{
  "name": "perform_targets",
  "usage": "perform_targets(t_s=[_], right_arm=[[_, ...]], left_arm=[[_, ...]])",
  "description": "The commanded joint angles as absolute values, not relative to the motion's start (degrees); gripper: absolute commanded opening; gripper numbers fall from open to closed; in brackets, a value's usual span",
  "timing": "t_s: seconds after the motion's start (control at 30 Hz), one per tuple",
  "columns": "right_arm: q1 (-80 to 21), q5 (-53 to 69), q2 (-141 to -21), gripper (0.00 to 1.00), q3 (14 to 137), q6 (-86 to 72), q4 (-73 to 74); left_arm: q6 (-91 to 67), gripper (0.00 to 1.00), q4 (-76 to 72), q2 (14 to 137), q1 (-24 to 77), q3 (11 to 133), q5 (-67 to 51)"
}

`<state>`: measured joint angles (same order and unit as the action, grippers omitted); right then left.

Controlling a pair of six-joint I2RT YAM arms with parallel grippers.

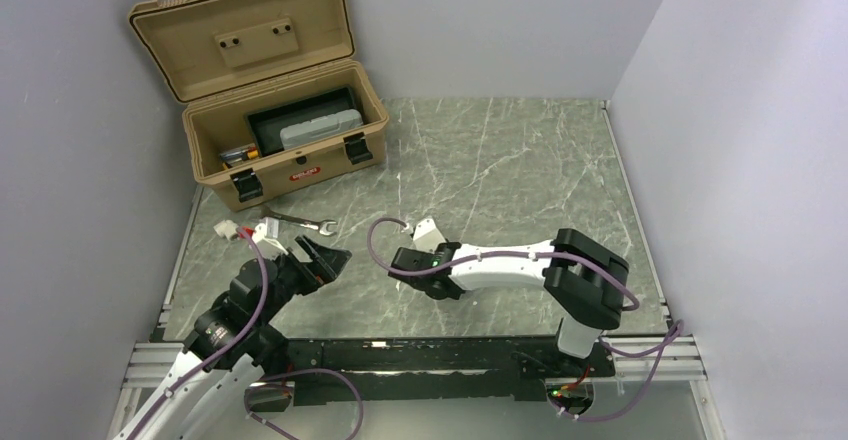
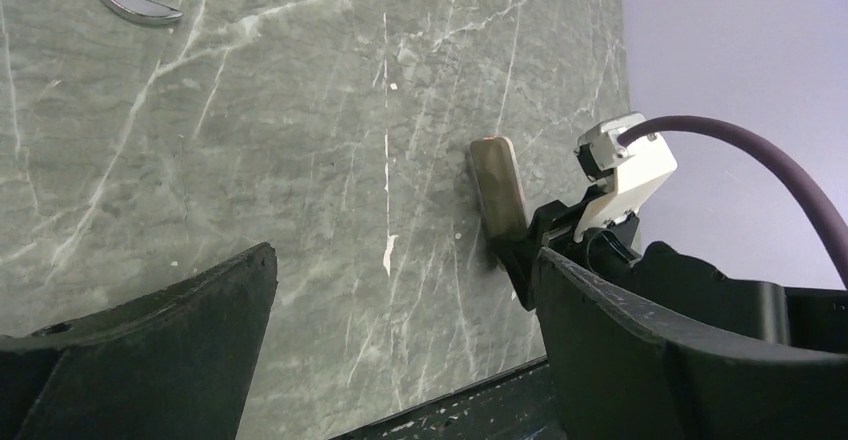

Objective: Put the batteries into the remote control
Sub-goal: Place the remote control at the center of the board.

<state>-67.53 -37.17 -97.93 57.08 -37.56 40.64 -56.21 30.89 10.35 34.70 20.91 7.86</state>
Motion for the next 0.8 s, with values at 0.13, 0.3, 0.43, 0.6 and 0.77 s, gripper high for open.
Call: perform_targets(t_s=[0.13, 0.3, 0.43, 0.6, 0.77], right_arm=[[-69.8, -36.2, -97.5, 0.46, 58.6, -39.3, 38.4], [-70.0, -35.1, -98.1, 0.54, 60.0, -38.6, 38.4], [-70.7, -33.8, -97.2, 0.59, 60.3, -37.5, 36.8], [-72.4, -29.8, -93.0, 0.64, 60.7, -33.6, 31.6], [-72.5, -29.3, -86.1, 0.65, 58.6, -33.1, 25.9]], left_arm=[[-55.7, 0.99, 30.7, 10.5, 35.0, 21.3, 8.7], [-55.6, 0.99, 30.1, 10.7, 34.9, 20.9, 8.7], [-55.3, 1.0, 29.9, 11.0, 34.9, 21.0, 8.6], [-55.0, 0.99, 32.0, 11.6, 34.9, 22.0, 9.0], [-54.6, 1.0, 33.6, 12.3, 35.0, 22.5, 9.3]])
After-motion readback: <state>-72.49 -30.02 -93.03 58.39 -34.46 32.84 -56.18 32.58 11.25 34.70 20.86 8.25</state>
